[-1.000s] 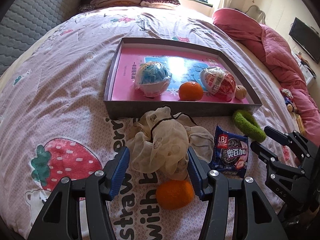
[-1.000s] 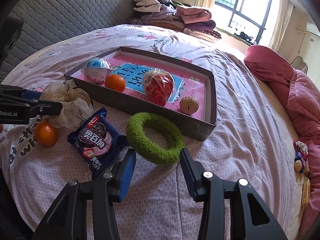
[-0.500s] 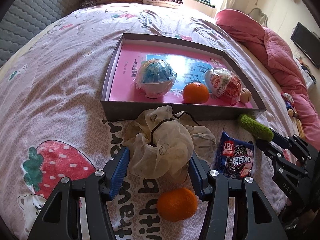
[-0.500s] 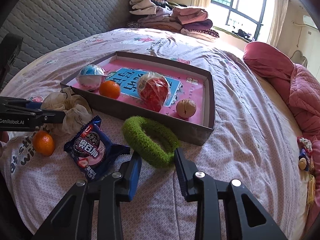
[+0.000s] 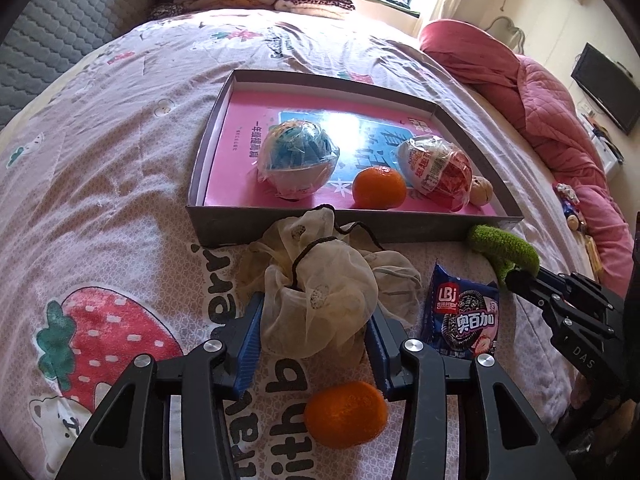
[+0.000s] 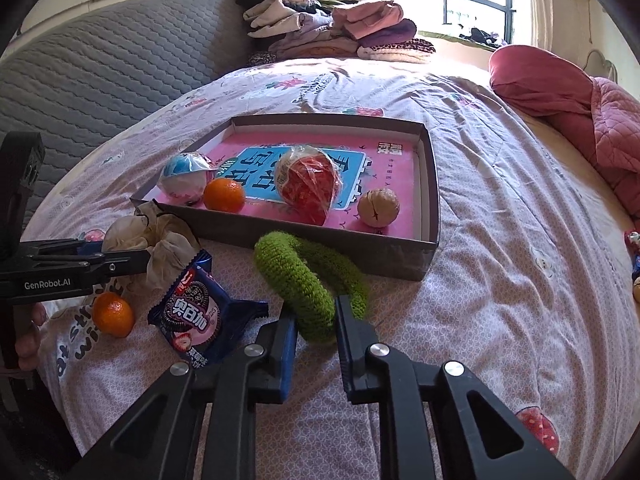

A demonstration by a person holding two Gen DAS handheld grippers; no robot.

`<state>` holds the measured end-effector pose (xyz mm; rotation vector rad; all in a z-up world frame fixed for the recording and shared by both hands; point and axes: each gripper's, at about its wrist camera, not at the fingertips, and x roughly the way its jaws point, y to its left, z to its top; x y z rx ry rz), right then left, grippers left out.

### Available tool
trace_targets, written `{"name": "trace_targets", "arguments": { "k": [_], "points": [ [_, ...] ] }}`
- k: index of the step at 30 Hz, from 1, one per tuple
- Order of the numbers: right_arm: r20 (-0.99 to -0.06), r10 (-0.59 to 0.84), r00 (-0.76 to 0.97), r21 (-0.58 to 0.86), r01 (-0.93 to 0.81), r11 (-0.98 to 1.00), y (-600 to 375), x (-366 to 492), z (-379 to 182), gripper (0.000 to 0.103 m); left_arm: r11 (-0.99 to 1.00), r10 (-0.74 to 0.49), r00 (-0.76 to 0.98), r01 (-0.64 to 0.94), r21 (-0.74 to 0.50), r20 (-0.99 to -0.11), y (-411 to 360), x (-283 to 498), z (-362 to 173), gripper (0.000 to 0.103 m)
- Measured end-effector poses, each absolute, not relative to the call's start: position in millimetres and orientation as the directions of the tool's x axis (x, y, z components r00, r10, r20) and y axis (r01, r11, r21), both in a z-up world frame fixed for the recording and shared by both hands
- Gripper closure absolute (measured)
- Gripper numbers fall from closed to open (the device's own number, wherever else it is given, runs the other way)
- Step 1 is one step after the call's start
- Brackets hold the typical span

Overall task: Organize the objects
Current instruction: 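Close left tool on the scrunchie while right tool grasps the green ring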

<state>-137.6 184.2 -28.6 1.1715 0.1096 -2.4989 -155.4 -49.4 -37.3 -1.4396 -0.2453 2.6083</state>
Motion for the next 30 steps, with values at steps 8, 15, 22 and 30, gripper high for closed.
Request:
{"name": "trace_targets", "arguments": {
  "k": [8,15,22,30],
  "points": [
    [-0.748,-0.314,-0.585,0.108,0.359,-0.927,186.3,-136.6,-26.9,0.085,-0.964,0.256,-0.531,-0.076,-0.256,-0.808,-50.9,-152.7,-35.1,0.082],
    [-0.743,-0.326,-0.584,0.135,0.346,-0.928,190.6,-136.5,-26.2,0.085,-0.960,0.268,-0.554,-0.088,-0.265,-0.788,-51.9,-148.1,-30.1,0.087],
    [-0.738,-0.342,-0.581,0.153,0.349,-0.924,191.0,-134.7,-23.9,0.085,-0.970,0.240,-0.586,-0.111,-0.217,-0.774,-45.5,-141.4,-22.2,0.087],
    [-0.720,-0.361,-0.593,0.165,0.358,-0.919,189.9,-131.1,-18.3,0.085,-0.974,0.222,-0.602,-0.108,-0.198,-0.767,-46.3,-137.5,-16.6,0.087]
  ]
}}
